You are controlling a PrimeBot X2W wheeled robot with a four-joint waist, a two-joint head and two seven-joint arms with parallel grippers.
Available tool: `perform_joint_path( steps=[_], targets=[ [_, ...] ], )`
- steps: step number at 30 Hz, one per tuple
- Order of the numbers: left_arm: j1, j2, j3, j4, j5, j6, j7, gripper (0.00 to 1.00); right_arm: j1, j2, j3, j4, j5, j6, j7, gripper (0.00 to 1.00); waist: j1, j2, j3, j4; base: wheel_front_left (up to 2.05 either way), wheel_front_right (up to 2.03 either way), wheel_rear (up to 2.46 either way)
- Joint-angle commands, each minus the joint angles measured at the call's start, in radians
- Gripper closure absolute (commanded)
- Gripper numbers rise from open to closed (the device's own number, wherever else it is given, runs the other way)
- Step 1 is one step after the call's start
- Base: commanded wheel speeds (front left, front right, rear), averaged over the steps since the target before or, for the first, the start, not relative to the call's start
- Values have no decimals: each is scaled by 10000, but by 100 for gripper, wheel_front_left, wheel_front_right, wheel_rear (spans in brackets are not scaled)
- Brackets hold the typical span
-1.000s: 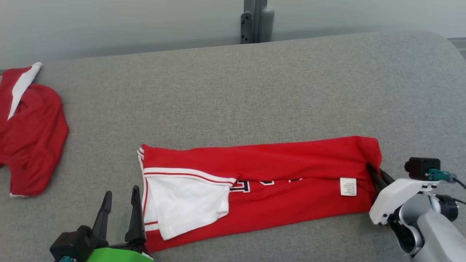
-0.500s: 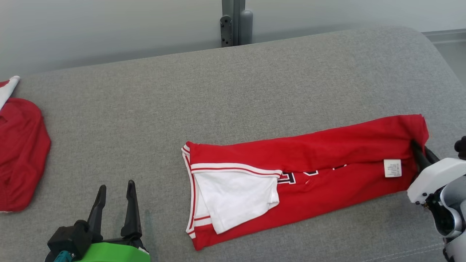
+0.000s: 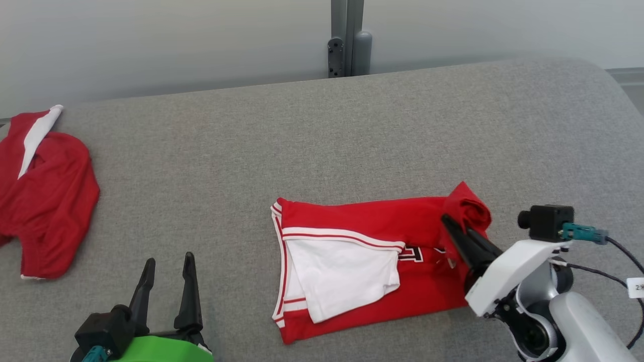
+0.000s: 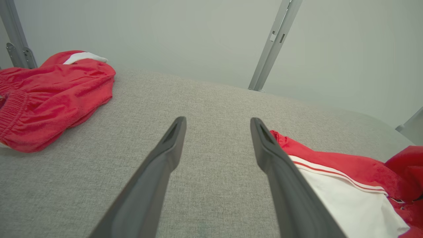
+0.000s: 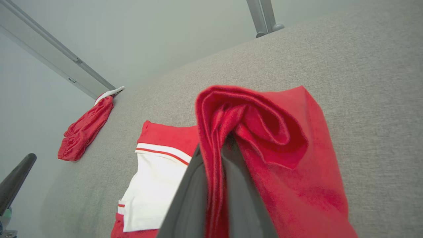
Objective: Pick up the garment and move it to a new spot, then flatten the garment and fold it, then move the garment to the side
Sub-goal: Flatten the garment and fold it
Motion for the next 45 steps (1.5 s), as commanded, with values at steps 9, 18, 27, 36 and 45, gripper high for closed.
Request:
perform_joint_path(
  steps=[9,18,27,36,45],
  targets=[
    [-219,-136,-178,217,29,-179,-4,0,-884,876,2047,327,343,0,151,100,0,-1,-179,749,0,0,0],
    [-472,-390,-254,402,144,-390,-5,0,-2101,1441,3280,2165,206,0,-435,100,0,-1,97,1323,0,0,0],
    [-575,-664,-58,630,318,-605,-5,0,-2805,1771,3970,3771,581,0,-920,0,0,-1,169,1627,0,0,0],
    [-482,-820,159,731,455,-763,-5,0,-3150,1760,4264,3547,1259,0,-1494,0,0,-1,117,1374,0,0,0],
    [-337,-863,269,708,607,-828,-5,0,-2764,984,3413,3048,592,0,-2594,0,0,-1,28,967,0,0,0]
  ],
)
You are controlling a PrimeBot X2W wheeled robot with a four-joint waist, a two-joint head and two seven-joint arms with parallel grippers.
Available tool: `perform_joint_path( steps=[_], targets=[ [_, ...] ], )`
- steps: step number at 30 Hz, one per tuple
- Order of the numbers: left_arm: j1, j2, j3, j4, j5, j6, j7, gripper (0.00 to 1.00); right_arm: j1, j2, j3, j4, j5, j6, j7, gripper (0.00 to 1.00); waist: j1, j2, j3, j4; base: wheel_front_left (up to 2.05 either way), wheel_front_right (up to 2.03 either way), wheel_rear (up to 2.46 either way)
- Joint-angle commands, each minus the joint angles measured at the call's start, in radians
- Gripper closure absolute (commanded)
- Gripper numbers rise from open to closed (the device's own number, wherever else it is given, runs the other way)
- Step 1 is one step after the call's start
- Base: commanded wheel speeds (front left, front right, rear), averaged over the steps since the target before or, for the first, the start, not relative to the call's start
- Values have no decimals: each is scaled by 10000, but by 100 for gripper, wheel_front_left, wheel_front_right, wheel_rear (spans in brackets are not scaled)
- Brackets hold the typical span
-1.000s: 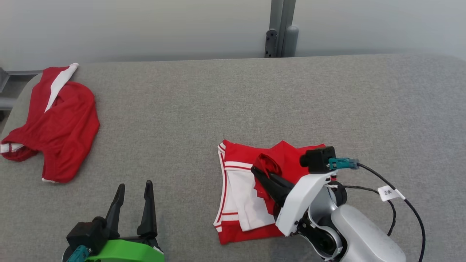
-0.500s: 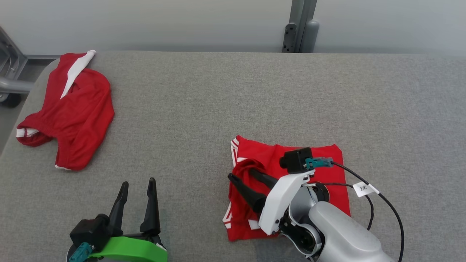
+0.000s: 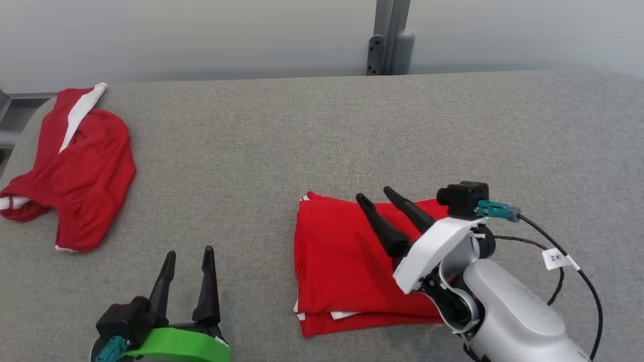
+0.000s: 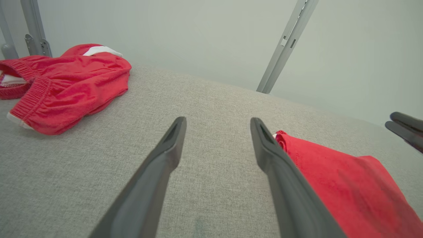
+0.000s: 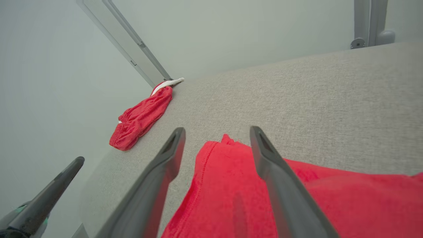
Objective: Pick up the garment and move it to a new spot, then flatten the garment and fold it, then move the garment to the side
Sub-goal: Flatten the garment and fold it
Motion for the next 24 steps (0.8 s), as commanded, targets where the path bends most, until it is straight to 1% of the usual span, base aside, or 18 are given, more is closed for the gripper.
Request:
perform_joint_path(
  steps=[1,4,9,13,16,20,24],
  targets=[
    [74,6,52,-37,73,-38,-5,0,226,-90,-170,-67,-191,0,-192,0,0,-1,-29,-100,0,0,0],
    [122,18,45,-98,124,-27,-5,0,449,-328,-605,-109,-709,0,-516,0,0,-1,-42,-191,0,0,0],
    [126,24,52,-216,225,-4,-4,0,936,-475,-1535,-273,-1737,0,-1213,0,0,-1,-62,-338,0,0,0],
    [137,10,39,-237,361,-21,-6,0,1464,-363,-2468,-448,-2820,0,-1682,0,0,-1,-131,-454,0,0,0],
    [165,-2,29,-260,524,10,-6,0,1983,-61,-3303,-733,-3778,0,-1891,0,0,-1,-201,-522,0,0,0],
    [260,-71,99,-230,671,32,-6,0,2658,390,-4240,-1161,-4760,0,-1999,0,0,-1,-310,-611,0,0,0],
    [414,-185,196,-226,829,9,-6,0,3204,747,-4810,-1459,-5193,0,-2044,0,0,-1,-459,-667,0,0,0]
  ],
)
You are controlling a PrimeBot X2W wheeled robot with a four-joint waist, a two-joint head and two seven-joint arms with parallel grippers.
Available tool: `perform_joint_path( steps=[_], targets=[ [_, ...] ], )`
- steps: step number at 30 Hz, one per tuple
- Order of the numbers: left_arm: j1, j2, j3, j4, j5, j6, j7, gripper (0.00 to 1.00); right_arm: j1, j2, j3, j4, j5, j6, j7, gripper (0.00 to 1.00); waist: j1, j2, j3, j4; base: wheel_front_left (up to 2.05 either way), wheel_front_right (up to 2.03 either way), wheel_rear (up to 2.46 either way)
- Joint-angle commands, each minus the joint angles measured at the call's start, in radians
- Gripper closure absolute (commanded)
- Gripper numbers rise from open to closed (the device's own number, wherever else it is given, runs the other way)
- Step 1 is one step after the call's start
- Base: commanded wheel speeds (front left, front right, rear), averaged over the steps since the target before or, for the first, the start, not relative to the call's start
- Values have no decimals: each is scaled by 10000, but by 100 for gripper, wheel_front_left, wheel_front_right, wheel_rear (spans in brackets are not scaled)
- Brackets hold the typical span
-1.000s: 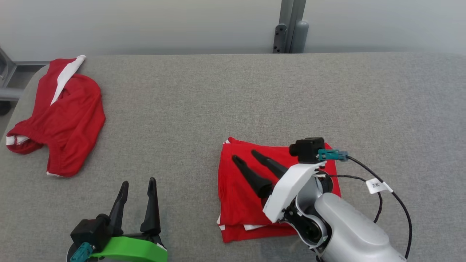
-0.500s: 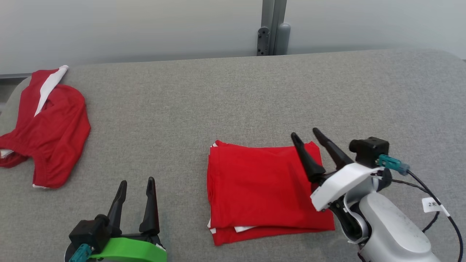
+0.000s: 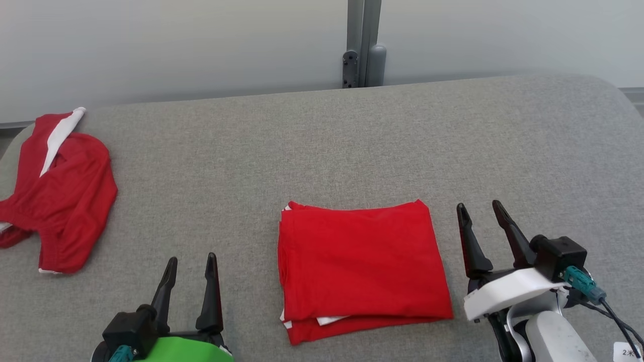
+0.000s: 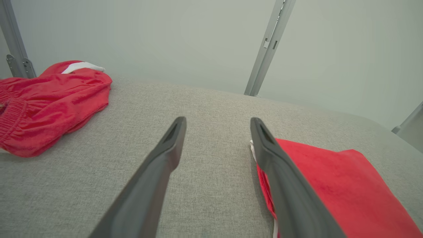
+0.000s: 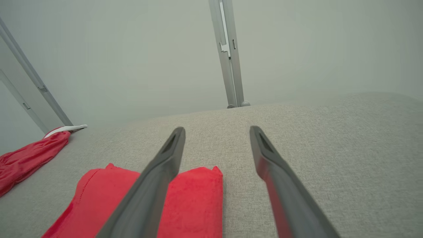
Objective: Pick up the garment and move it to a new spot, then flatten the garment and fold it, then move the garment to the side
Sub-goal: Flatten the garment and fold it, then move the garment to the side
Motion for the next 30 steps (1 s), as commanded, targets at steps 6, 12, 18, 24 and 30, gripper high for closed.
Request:
perform_joint_path(
  steps=[6,12,18,24,30],
  targets=[
    [267,-140,254,87,264,-119,-4,0,494,169,-320,-282,-398,0,-88,0,0,-1,-271,-81,0,0,0],
    [269,-242,382,148,462,-223,-4,0,578,201,-290,-334,-362,0,-78,0,0,-1,-357,-99,0,0,0],
    [233,-311,441,249,621,-322,-4,0,577,202,-177,-241,-189,0,-79,0,0,-1,-365,-75,0,0,0],
    [205,-365,514,340,714,-365,-6,0,525,203,-174,-153,-170,0,-82,0,0,-1,-366,-44,0,0,0],
    [207,-430,564,376,773,-447,-6,0,400,202,-324,-104,-331,0,85,0,0,-1,-323,-12,0,0,0]
  ],
)
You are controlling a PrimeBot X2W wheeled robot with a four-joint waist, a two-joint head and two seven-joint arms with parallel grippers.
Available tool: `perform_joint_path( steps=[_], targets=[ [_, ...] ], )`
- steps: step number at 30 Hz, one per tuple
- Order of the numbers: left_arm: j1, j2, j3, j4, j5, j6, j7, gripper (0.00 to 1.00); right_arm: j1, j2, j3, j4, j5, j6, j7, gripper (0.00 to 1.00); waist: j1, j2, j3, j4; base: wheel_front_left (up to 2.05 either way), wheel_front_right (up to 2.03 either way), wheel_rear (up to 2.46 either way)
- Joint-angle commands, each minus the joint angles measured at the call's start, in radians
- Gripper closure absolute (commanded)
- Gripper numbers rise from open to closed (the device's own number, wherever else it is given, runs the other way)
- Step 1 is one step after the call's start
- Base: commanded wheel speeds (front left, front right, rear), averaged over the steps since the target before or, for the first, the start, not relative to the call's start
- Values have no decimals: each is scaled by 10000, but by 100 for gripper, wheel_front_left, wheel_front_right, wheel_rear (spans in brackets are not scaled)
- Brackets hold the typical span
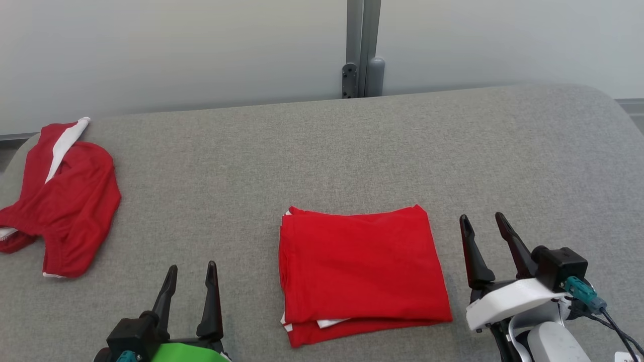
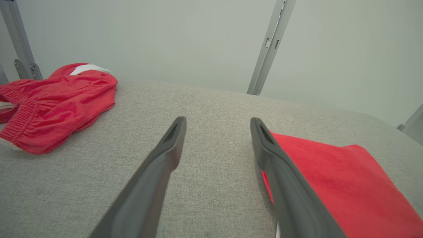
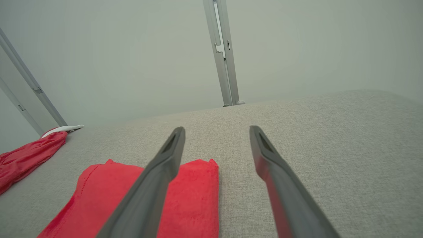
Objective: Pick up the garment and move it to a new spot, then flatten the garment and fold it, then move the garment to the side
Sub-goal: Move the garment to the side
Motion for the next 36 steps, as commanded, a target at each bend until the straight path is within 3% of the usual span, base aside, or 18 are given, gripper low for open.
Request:
perform_joint_path(
  steps=[1,9,15,27,28,29,31,33,36],
  targets=[
    [0,-12,37,31,108,-60,-6,0,-109,-10,-111,48,-102,0,99,0,0,0,28,13,0,0,0],
    [-204,-110,-8,56,221,-149,-6,0,-647,-276,-213,676,-193,0,2527,0,0,0,405,241,0,0,0],
    [-427,-195,-29,174,255,-209,-6,0,-1078,-768,319,1152,767,0,4096,0,0,0,856,602,0,0,0],
    [-653,-299,-8,366,283,-314,-6,0,-1809,-1185,1320,2240,2053,0,4954,0,0,0,1289,1052,0,0,0],
    [-647,-304,2,369,290,-320,-6,0,-1850,-1178,1369,2309,2103,0,4976,7,0,0,1288,1051,0,0,0],
    [-631,-311,14,377,302,-329,-6,0,-1896,-1182,1419,2415,2159,0,4984,38,0,0,1284,1044,0,0,0],
    [-605,-318,24,394,334,-339,-6,0,-1986,-1219,1514,2575,2225,0,4951,62,0,0,1288,1022,0,0,0],
    [-602,-321,35,398,356,-360,-6,0,-2116,-1226,1631,2695,2298,0,4898,100,0,0,1314,949,0,0,0],
    [-612,-322,54,381,413,-365,-6,0,-2376,-1341,1746,2741,2399,-4,4664,100,0,0,1383,760,0,0,0]
  ],
)
